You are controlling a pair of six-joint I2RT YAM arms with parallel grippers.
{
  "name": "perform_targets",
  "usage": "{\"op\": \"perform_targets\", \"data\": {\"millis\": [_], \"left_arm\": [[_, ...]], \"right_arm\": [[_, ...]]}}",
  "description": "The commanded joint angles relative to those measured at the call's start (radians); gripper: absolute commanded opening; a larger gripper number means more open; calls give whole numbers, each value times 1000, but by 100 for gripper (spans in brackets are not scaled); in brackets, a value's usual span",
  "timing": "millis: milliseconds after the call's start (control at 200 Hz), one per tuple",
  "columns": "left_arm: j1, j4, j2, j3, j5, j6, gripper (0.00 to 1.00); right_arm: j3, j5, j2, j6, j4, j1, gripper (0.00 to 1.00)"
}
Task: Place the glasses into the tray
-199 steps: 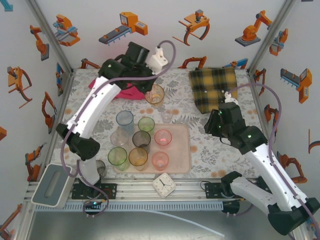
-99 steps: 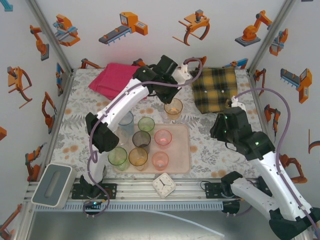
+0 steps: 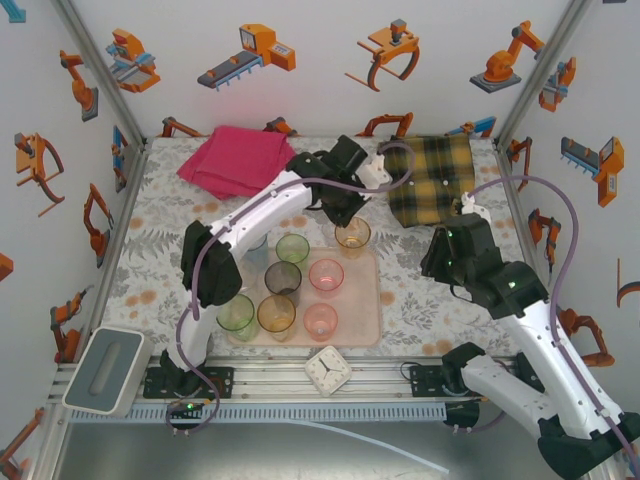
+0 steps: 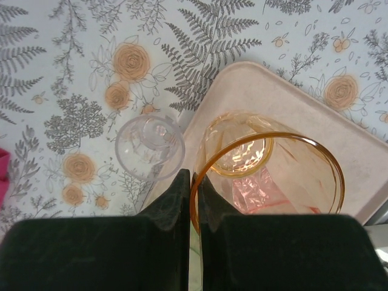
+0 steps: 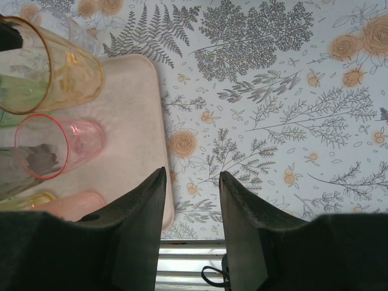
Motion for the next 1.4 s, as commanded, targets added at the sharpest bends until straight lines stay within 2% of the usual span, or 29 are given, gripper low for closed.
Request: {"op": "perform_targets", "data": {"millis": [0, 626, 1397], "left_arm": [[-4, 73, -15, -48, -5, 4, 7], [-6, 192, -64, -269, -41, 31, 7], [2, 215, -128, -370, -106, 46, 7]], "right_arm": [[0, 13, 3, 1, 7, -4, 41], [-17, 6, 11, -2, 24, -5, 41], [-29, -1, 18, -2, 43, -5, 41]]}}
